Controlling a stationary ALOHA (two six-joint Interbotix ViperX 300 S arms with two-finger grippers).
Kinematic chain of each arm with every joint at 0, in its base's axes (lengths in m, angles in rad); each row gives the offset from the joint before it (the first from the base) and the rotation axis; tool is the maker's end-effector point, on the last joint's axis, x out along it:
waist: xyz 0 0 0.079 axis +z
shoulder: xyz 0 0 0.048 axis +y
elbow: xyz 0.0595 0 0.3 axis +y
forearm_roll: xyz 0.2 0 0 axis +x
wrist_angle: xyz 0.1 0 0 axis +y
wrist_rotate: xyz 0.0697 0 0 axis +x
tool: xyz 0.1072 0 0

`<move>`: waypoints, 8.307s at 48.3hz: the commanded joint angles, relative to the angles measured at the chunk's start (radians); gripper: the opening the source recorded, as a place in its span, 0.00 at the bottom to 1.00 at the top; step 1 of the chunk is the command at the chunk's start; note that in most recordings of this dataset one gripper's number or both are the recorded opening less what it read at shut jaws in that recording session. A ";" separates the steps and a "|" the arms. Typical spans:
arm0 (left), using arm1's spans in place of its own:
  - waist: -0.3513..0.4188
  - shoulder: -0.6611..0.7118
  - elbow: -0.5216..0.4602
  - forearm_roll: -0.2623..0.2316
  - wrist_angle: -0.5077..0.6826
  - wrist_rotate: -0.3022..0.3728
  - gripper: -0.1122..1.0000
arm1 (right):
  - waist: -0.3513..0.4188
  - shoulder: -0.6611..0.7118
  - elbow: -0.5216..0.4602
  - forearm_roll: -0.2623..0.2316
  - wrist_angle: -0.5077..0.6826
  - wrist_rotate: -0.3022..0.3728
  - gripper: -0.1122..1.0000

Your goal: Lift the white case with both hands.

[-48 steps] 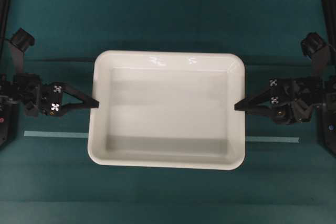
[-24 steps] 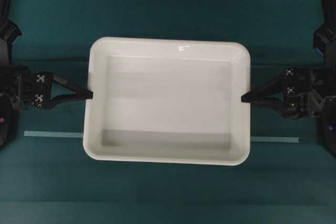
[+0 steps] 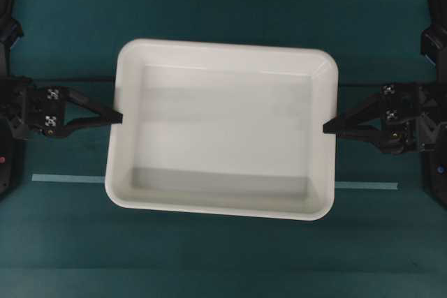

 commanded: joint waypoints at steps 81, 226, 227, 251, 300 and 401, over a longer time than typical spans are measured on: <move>0.006 -0.032 -0.288 0.002 0.158 -0.037 0.14 | -0.098 -0.074 -0.259 0.002 0.189 0.006 0.20; 0.103 0.523 0.014 0.003 0.132 -0.038 0.14 | -0.115 0.534 0.017 -0.110 0.080 -0.011 0.19; 0.107 0.523 0.015 0.003 0.132 -0.038 0.14 | -0.117 0.540 0.017 -0.114 0.080 -0.011 0.19; 0.115 0.611 0.031 0.006 0.124 -0.040 0.14 | -0.137 0.600 0.018 -0.115 0.072 -0.009 0.19; 0.117 0.646 0.017 0.003 0.123 -0.058 0.13 | -0.155 0.637 0.015 -0.112 0.075 -0.008 0.19; 0.086 -0.176 0.015 0.009 0.419 0.129 0.94 | -0.140 -0.037 0.008 -0.330 0.270 -0.034 0.81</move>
